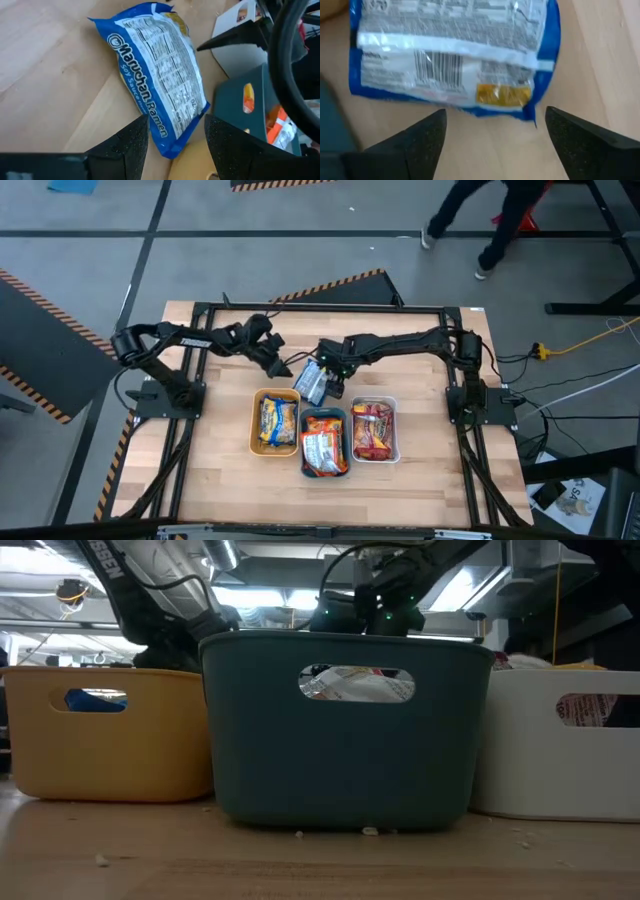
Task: Sort Maruchan noodles
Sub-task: Put the blue noodle pack into the yellow bin
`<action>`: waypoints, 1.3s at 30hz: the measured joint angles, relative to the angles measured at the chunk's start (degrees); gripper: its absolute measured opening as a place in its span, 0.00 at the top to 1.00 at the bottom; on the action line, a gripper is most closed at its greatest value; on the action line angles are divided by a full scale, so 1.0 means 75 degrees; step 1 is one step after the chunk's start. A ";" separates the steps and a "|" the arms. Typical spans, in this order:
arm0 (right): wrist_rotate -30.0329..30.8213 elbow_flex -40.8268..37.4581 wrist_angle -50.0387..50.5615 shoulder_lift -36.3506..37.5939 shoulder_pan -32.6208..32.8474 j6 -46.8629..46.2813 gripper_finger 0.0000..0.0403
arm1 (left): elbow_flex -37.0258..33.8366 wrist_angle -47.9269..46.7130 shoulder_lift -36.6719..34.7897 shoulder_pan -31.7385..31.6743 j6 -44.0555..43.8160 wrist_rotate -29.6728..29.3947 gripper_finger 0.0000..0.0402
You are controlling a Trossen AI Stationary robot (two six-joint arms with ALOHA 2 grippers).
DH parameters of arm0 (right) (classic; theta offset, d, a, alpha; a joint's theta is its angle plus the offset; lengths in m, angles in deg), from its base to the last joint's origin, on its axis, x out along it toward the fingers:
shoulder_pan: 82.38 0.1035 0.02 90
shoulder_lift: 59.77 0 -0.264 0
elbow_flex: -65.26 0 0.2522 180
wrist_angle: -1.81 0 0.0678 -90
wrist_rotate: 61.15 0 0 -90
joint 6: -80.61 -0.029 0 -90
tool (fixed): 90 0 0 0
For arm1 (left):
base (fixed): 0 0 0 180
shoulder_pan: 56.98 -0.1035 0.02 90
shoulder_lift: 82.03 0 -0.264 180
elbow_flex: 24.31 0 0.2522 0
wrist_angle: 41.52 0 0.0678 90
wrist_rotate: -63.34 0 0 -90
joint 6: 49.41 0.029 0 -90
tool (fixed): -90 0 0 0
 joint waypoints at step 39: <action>-0.0116 0.0255 -0.2086 -0.0566 -0.0068 0.0163 0.99 | 0.0000 0.1090 0.0910 0.0090 -0.0674 0.0573 0.57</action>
